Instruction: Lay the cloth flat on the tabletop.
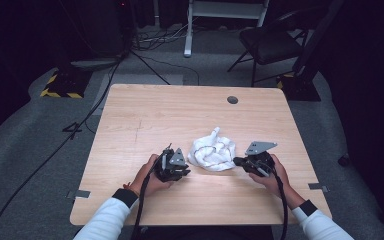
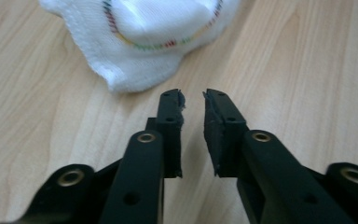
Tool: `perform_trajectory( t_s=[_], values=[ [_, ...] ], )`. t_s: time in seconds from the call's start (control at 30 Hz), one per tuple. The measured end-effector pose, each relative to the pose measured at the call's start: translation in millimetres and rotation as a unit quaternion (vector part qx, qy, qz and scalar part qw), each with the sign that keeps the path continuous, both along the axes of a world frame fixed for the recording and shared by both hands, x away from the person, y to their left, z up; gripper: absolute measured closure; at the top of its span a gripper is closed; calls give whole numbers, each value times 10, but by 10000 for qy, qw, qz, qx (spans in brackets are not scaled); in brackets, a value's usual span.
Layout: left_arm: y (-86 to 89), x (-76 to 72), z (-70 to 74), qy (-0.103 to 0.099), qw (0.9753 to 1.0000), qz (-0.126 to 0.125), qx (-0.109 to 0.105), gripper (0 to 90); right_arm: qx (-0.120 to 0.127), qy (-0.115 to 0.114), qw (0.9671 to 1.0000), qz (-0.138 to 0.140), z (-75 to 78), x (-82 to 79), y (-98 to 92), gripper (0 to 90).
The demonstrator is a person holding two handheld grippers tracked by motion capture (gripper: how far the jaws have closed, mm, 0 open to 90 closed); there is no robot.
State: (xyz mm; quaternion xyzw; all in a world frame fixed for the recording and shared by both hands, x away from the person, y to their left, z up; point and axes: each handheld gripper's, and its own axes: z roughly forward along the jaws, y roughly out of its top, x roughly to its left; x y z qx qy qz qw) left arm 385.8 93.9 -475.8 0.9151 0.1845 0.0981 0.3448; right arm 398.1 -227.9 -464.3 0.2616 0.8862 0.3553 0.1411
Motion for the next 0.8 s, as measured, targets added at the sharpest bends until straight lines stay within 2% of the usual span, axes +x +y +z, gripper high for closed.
perform_trajectory(
  t_s=[0.03,0.1,0.13,0.17,0.23,0.27,0.3,0.33,0.4,0.43,0.47,0.5,0.57,0.6,0.63,0.67,0.7,0.73,0.77,0.8],
  values=[
    [0,0,0,0,10000,0,0,681,-66,6,10000,48,-14,-25,0,830],
    [-24,50,12,3,9998,171,-86,607,-177,-108,9997,97,-21,-65,-4,731],
    [-24,50,12,3,9998,171,-86,559,-177,-108,9997,97,-21,-65,-4,731],
    [-26,68,14,46,9996,241,-140,559,-178,-168,9997,83,-11,-75,-14,704],
    [-25,96,22,26,9992,384,-131,480,-88,-245,9997,22,27,-60,-43,654],
    [-15,114,55,-47,9987,476,-147,409,-1,-328,9994,-77,76,-20,-71,612],
    [-15,114,55,-47,9987,476,-147,392,-1,-328,9994,-77,76,-20,-71,612],
    [-6,130,117,-210,9980,572,-170,381,46,-410,9990,-171,118,35,-93,577],
    [-4,142,154,-257,9975,627,-200,374,45,-464,9986,-236,132,69,-97,565],
    [0,175,219,-280,9969,658,-321,353,71,-519,9981,-314,151,156,-103,543],
    [0,175,219,-280,9969,658,-321,338,71,-519,9981,-314,151,156,-103,543],
    [-12,202,240,-238,9966,672,-404,330,35,-557,9978,-343,152,268,-85,523],
    [-56,249,268,-321,9962,693,-415,328,9,-564,9977,-380,146,328,-67,522],
    [-111,329,274,-282,9962,684,-467,320,-16,-506,9978,-434,115,454,-27,519],
    [-111,329,274,-282,9962,684,-467,319,-16,-506,9978,-434,115,454,-27,519],
    [-150,427,264,-271,9958,687,-548,323,-119,-492,9974,-519,56,547,24,521],
    [-150,427,264,-271,9958,687,-548,343,-202,-494,9971,-542,18,578,51,520],
    [-166,483,250,-168,9959,660,-602,343,-202,-494,9971,-542,18,578,51,520],
    [-185,536,229,-82,9960,620,-639,384,-300,-456,9970,-552,-22,600,78,517],
    [-239,610,159,-37,9977,468,-498,569,-518,-392,9962,-576,-94,622,111,511]
  ],
)
